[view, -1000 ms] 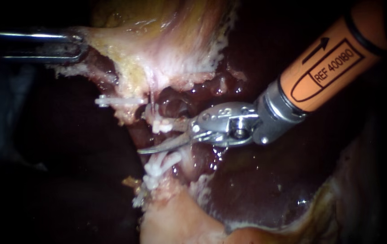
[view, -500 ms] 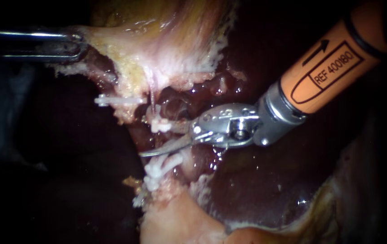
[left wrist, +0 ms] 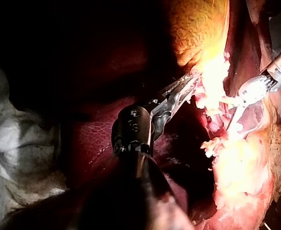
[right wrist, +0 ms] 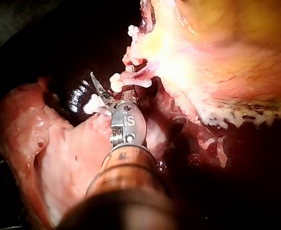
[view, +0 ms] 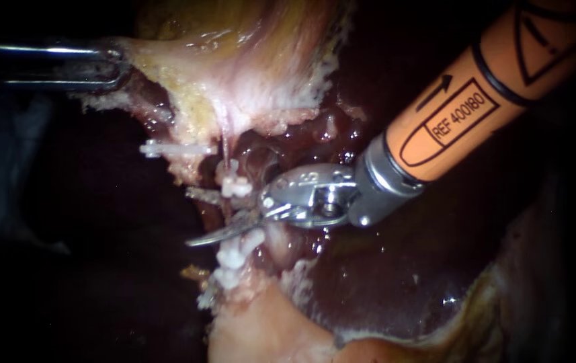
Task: Go to the cutting position right tube
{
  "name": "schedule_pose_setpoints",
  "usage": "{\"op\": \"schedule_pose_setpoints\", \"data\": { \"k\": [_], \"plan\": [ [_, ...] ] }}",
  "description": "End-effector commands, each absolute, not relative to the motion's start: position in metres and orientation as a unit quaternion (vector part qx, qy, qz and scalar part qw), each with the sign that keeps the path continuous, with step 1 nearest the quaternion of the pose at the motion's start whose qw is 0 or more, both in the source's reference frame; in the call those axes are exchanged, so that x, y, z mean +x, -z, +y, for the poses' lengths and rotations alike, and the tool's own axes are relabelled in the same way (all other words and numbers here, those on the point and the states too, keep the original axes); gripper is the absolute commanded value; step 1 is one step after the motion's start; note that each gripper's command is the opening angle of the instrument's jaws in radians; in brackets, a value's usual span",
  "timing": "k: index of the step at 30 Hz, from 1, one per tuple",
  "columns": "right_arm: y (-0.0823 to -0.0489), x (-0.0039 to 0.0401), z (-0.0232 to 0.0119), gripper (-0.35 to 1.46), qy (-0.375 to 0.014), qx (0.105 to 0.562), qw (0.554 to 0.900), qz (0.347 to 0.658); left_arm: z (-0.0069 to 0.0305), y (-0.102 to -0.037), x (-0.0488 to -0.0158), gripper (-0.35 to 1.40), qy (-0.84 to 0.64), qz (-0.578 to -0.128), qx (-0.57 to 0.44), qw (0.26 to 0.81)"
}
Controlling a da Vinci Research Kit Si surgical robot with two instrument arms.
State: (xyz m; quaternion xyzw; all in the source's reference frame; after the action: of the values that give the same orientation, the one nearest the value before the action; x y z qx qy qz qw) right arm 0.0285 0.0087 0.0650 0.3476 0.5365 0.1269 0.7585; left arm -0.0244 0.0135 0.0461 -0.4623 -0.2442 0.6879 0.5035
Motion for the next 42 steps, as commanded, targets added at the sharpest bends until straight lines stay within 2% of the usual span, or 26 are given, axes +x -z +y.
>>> {"op": "schedule_pose_setpoints", "data": {
  "k": [1, 10, 19, 29, 42],
  "plan": [
    [-0.065, 0.0288, 0.0088, 1.33, -0.128, 0.346, 0.758, 0.538, 0.0135, -0.0461, -0.0244, -0.35, -0.688, -0.244, -0.462, 0.504],
    [-0.0656, 0.0312, 0.0093, 1.35, -0.132, 0.347, 0.754, 0.541, 0.0136, -0.0461, -0.0243, -0.35, -0.688, -0.244, -0.462, 0.504],
    [-0.0654, 0.0311, 0.0092, 1.36, -0.128, 0.351, 0.752, 0.543, 0.0136, -0.0462, -0.0242, -0.35, -0.688, -0.244, -0.462, 0.504],
    [-0.0625, 0.0306, 0.0082, 1.35, -0.111, 0.376, 0.731, 0.559, 0.0138, -0.0465, -0.0239, -0.35, -0.688, -0.243, -0.462, 0.504],
    [-0.0597, 0.0291, 0.0081, 1.35, -0.108, 0.383, 0.719, 0.569, 0.014, -0.0467, -0.0237, -0.35, -0.688, -0.243, -0.462, 0.505]
  ]
}}
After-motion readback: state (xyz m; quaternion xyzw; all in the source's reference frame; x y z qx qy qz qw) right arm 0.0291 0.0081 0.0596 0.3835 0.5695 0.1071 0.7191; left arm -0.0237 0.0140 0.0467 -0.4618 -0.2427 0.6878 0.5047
